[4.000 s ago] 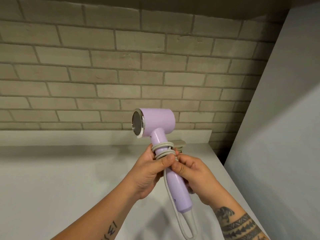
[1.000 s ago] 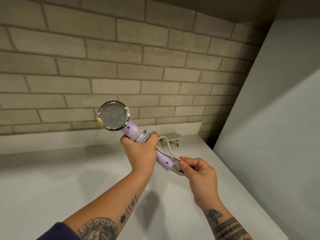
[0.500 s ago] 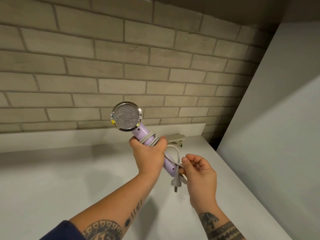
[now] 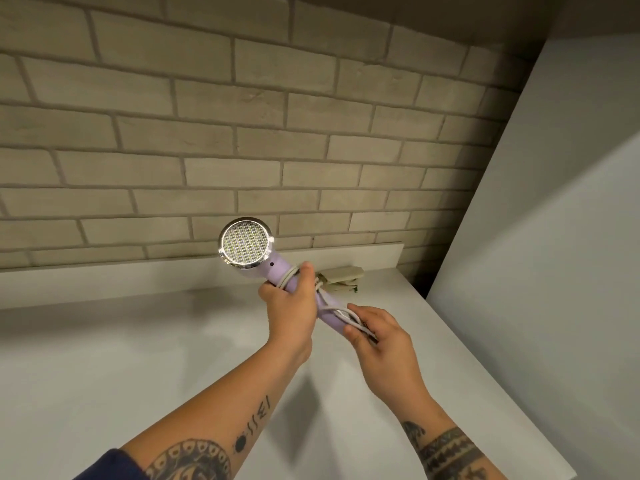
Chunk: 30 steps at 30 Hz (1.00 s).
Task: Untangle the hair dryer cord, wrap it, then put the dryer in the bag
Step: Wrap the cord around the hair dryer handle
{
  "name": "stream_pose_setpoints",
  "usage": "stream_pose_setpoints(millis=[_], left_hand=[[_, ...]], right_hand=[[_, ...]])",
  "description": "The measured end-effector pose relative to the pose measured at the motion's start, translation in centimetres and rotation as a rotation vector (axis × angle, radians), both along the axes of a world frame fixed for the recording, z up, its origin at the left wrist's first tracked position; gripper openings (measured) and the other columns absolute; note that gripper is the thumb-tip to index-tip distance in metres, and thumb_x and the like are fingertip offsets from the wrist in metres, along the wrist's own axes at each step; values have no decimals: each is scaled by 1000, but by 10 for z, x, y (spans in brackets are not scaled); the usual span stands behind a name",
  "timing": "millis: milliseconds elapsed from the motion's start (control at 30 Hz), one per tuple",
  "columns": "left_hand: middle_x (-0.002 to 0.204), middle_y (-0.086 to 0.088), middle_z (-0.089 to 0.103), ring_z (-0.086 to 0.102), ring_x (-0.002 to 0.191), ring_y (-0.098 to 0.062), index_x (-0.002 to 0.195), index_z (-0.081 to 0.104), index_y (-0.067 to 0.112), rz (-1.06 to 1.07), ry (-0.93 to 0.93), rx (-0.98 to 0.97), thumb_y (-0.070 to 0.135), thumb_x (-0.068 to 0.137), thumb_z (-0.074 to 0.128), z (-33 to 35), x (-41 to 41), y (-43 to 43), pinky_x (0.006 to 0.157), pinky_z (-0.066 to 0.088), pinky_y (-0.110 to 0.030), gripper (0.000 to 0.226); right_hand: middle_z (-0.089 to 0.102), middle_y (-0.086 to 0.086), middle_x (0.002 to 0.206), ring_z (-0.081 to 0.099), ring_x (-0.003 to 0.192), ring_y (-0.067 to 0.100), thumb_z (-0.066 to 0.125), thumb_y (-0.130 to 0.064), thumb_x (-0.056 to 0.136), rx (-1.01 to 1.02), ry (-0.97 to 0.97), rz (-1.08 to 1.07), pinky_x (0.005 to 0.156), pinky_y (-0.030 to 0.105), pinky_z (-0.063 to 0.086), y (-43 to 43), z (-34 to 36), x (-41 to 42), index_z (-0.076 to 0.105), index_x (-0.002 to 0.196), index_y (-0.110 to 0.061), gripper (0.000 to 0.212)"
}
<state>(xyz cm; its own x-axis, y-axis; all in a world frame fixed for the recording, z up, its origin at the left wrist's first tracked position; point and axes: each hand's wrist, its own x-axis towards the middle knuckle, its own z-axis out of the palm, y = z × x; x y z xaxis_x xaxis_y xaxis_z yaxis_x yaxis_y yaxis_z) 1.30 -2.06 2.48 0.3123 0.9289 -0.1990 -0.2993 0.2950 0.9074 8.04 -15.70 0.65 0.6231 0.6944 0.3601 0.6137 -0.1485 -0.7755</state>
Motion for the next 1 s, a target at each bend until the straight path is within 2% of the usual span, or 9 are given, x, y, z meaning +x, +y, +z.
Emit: stream_pose_setpoints(millis=[100, 167, 233, 333, 433, 533, 600, 767, 1000], left_hand=[[110, -6, 64, 69, 94, -21, 123, 38, 14, -68, -68, -26, 35, 97, 66, 1, 1, 0, 86, 61, -45, 42], [109, -6, 65, 69, 90, -19, 122, 39, 15, -73, -76, -30, 31, 96, 68, 2, 1, 0, 84, 61, -44, 42], [107, -7, 67, 71, 85, -18, 124, 41, 13, -81, -102, -38, 27, 93, 72, 3, 1, 0, 76, 61, -40, 46], [107, -14, 67, 71, 84, -27, 120, 43, 14, -60, -90, -31, 25, 88, 75, 2, 4, 2, 73, 61, -42, 47], [110, -22, 67, 72, 96, -42, 107, 42, 19, 21, -76, -36, 35, 71, 76, 5, 9, 1, 84, 61, -58, 52], [103, -11, 66, 71, 99, -36, 105, 41, 19, 167, -62, 30, 31, 78, 75, 9, 11, 0, 89, 60, -54, 46], [100, -5, 64, 71, 94, -30, 108, 39, 16, 220, -37, 105, 29, 80, 75, 8, 13, 3, 87, 60, -49, 48], [96, 8, 58, 61, 72, 9, 115, 38, 9, 194, 92, 325, 20, 87, 76, -3, 16, -1, 73, 48, -21, 48], [94, 5, 61, 62, 73, 0, 112, 40, 10, 103, 125, 394, 18, 86, 77, -6, 20, -2, 73, 48, -27, 47]], right_hand=[[61, -16, 120, 51, 111, -15, 60, -23, 100, -66, 4, -15, 90, -1, 37, 1, -4, 9, 65, 132, -26, 33], [63, -16, 118, 55, 108, -12, 58, -22, 101, -41, 34, -25, 89, 5, 41, 1, -7, 10, 66, 129, -29, 31], [67, -11, 111, 65, 92, -2, 59, -25, 100, 2, 158, -42, 75, 14, 49, 0, -4, 11, 69, 120, -34, 24], [72, 3, 94, 64, 58, 9, 62, -35, 97, -63, 517, -19, 48, 24, 43, -6, 9, 12, 68, 112, -33, 16], [70, 5, 86, 58, 50, 15, 66, -43, 93, -127, 676, 2, 47, 25, 38, -11, 14, 16, 61, 113, -23, 29], [67, 8, 100, 54, 50, 16, 70, -45, 90, -123, 847, -25, 54, 32, 40, -16, 12, 16, 54, 118, -18, 42], [65, 9, 90, 48, 49, 15, 68, -41, 93, -170, 942, 12, 50, 28, 41, -21, 12, 19, 54, 120, -13, 41], [62, 8, 70, 48, 48, 15, 66, -25, 96, -221, 864, 16, 47, 27, 40, -24, 29, 25, 48, 125, -16, 36], [64, 8, 71, 52, 50, 18, 54, -2, 97, -57, 782, 195, 50, 28, 46, -24, 53, 30, 62, 103, -8, 11]])
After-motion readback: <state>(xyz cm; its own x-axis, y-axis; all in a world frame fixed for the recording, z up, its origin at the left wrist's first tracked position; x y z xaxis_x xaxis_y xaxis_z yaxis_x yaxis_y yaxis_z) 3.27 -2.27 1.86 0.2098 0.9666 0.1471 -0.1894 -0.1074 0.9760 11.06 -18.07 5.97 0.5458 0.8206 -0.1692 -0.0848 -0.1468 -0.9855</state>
